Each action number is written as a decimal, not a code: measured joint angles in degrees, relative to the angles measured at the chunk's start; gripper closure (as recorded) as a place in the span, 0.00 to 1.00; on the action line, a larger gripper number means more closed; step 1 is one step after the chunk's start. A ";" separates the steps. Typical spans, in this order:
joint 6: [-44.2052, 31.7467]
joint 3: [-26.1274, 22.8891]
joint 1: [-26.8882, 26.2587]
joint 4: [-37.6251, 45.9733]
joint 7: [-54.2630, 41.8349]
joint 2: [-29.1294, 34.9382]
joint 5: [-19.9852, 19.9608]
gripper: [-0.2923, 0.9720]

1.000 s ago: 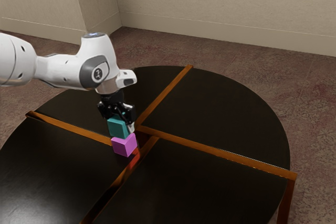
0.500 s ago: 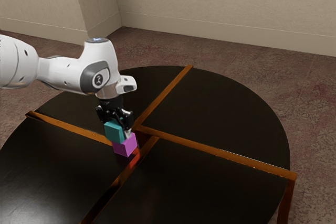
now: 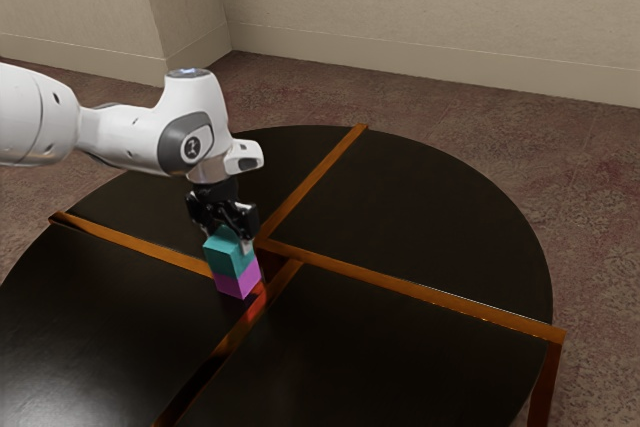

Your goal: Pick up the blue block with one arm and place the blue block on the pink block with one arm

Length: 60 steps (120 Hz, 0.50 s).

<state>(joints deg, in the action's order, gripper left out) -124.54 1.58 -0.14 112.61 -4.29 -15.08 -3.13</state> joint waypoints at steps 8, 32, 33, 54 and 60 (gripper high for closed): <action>0.12 0.08 -0.20 0.01 -0.29 3.12 0.09 0.30; 14.53 1.19 -1.61 -19.39 -4.89 13.91 3.15 0.26; 15.16 1.26 -1.67 -19.90 -5.26 14.05 3.24 0.26; 23.83 1.74 -1.97 -19.63 -12.16 16.30 4.20 0.24; 25.27 1.75 -1.88 -18.81 -13.80 16.92 4.31 0.24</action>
<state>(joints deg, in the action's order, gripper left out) -99.27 3.33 -2.02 93.80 -18.09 1.83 1.18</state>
